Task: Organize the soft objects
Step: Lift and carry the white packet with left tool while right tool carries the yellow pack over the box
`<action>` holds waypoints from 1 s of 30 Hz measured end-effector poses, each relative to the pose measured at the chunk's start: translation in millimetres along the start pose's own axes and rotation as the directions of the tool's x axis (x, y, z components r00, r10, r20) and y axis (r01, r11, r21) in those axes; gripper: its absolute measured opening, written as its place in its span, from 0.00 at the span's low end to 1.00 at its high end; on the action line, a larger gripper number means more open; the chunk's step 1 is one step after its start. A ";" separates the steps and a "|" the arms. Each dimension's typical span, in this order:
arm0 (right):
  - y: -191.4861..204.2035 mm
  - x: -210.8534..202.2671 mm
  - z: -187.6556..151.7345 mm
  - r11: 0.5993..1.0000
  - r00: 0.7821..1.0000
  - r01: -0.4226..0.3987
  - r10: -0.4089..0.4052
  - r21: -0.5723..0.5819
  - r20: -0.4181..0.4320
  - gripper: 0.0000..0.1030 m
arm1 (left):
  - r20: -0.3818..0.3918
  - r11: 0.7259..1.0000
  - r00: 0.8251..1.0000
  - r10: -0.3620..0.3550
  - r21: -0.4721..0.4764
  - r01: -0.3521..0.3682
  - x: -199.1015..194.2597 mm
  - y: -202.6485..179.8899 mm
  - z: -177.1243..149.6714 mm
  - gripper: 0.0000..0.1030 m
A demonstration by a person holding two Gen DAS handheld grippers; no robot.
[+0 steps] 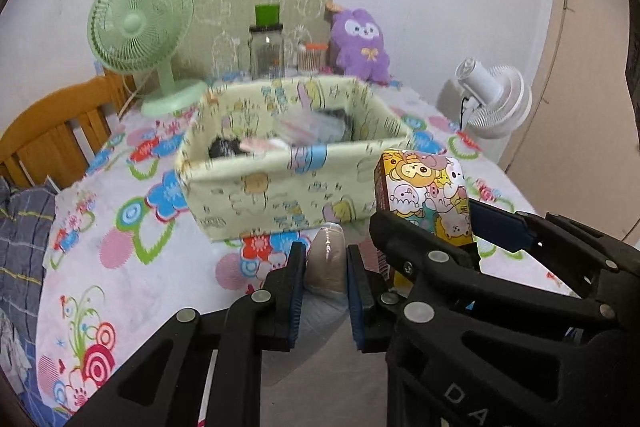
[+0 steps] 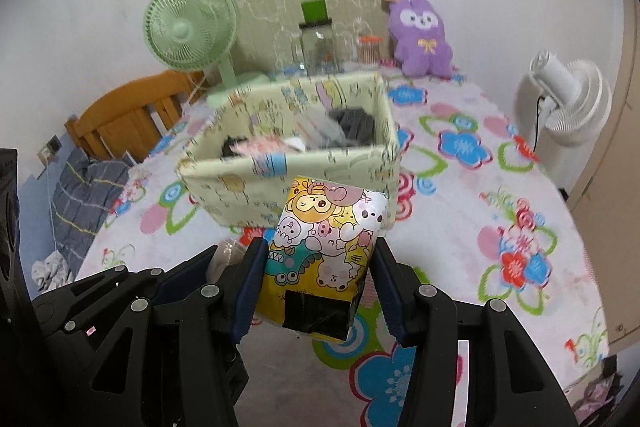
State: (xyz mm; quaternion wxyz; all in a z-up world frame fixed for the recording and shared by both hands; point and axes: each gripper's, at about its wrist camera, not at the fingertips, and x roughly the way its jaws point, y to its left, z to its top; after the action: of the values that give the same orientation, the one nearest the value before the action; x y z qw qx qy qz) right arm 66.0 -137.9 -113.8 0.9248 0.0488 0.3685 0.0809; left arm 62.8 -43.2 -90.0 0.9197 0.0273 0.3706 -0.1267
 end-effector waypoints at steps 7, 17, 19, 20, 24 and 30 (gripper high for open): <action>5.8 -26.9 14.4 1.000 0.997 0.000 0.002 -0.026 0.074 0.54 | 0.076 1.000 0.997 0.014 0.021 -0.015 -26.3 -3.6 13.9 0.17; 15.9 -51.6 33.6 0.998 0.989 -0.004 0.012 -0.056 0.146 0.54 | 0.145 1.000 0.989 0.025 0.008 -0.027 -48.5 -0.3 29.4 0.17; 16.4 -53.8 36.9 0.998 0.988 -0.006 0.014 -0.057 0.154 0.54 | 0.155 1.000 0.988 0.028 0.009 -0.030 -51.6 -1.2 32.6 0.17; 16.9 -55.1 38.6 0.998 0.987 -0.007 0.016 -0.057 0.160 0.54 | 0.161 0.999 0.987 0.030 0.009 -0.032 -52.7 -1.3 34.0 0.17; 17.4 -57.7 45.5 0.999 0.983 -0.008 0.017 -0.054 0.182 0.54 | 0.180 0.999 0.983 0.036 0.006 -0.037 -55.3 0.2 40.6 0.17; 15.6 -55.9 55.5 0.999 0.980 -0.019 0.025 -0.030 0.200 0.54 | 0.208 0.999 0.977 0.040 -0.009 -0.039 -54.8 2.9 48.2 0.18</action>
State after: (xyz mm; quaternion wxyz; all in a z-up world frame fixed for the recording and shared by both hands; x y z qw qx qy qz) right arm 62.5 -134.7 -33.6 0.9568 0.0480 0.2719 0.0910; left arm 58.2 -35.7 -17.5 0.9559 0.0192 0.2719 -0.1095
